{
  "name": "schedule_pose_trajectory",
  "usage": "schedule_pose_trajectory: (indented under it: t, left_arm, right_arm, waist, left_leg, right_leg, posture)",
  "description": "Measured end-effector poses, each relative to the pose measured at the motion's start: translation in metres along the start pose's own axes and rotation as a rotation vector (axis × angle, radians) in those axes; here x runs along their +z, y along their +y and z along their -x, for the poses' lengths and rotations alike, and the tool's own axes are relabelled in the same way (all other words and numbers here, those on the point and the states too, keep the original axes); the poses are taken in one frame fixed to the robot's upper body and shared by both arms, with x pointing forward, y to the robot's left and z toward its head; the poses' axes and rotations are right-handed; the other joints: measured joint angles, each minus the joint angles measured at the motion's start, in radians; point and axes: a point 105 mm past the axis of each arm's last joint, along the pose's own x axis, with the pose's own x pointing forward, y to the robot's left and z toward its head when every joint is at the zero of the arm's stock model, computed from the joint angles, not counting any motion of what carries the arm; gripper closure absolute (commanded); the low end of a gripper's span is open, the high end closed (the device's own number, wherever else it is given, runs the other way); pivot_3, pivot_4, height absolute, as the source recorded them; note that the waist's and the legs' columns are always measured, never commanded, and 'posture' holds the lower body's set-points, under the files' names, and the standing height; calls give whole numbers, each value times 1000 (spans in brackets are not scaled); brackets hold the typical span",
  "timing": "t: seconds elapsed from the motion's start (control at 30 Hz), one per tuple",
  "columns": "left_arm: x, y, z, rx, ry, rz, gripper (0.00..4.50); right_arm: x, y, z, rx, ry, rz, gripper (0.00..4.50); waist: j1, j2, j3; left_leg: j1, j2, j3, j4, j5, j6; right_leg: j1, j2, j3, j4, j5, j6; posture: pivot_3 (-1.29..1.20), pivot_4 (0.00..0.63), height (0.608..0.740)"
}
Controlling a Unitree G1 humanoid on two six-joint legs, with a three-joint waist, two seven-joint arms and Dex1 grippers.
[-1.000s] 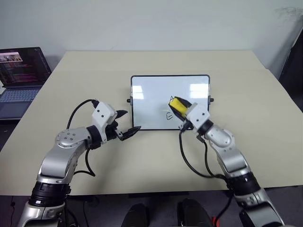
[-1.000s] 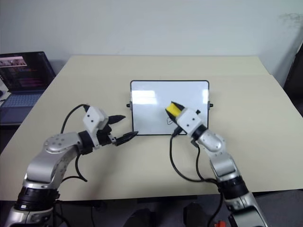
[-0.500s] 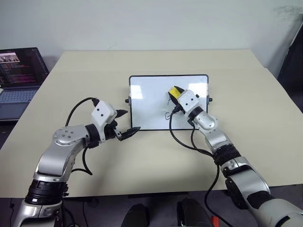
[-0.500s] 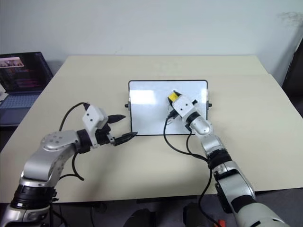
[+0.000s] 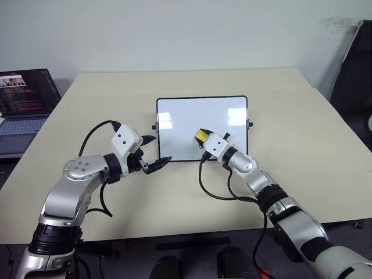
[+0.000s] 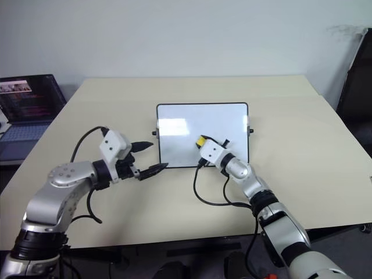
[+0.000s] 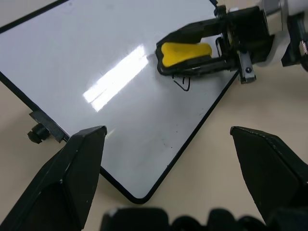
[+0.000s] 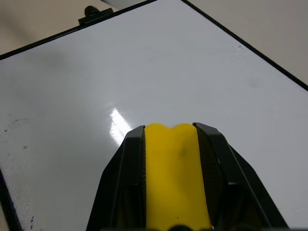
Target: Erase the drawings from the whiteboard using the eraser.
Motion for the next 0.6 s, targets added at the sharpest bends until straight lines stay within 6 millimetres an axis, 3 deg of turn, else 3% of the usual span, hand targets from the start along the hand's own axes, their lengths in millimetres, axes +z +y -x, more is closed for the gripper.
schedule_pose_trajectory:
  t: [0.13, 0.3, 0.4, 0.5, 0.6]
  left_arm:
    - [-2, -1, 0, 0, 5, 6, 0]
    - [-3, -1, 0, 1, 7, 9, 0]
    - [-5, -1, 0, 15, 6, 18, 0]
    - [-10, -1, 1, 34, 7, 38, 0]
    - [-10, 5, 4, 85, -4, 45, 0]
  right_arm:
    - [3, -4, -1, -15, -11, 3, 3380]
    - [14, -50, 0, -194, -31, -92, 3381]
    - [31, -73, 3, -270, -86, -150, 3381]
    - [44, -81, 8, -285, -125, -209, 3381]
    - [49, -80, 17, -270, -142, -289, 3381]
  waist:
    - [1, 0, 0]
    - [2, 1, 2]
    - [3, 1, 2]
    - [1, 1, 2]
    - [2, 1, 2]
  left_leg:
    - [-1, 0, -1, 0, 0, 0]
    - [-8, 0, -2, -1, 0, 0]
    - [-25, 0, -4, 0, 1, -1]
    - [-42, 0, -4, 0, 3, -5]
    - [-47, 0, -4, -1, 3, -5]
  right_leg:
    - [-1, 0, 1, 0, 0, 0]
    - [-8, -1, 1, 0, 0, 0]
    - [-24, -2, 0, 0, 0, -1]
    - [-40, -3, 0, -1, 0, -1]
    - [-44, -3, -1, -4, 0, 0]
  posture:
    - [0, 150, 740]
    - [0, 150, 740]
    - [0, 150, 740]
    - [0, 150, 740]
    - [0, 150, 740]
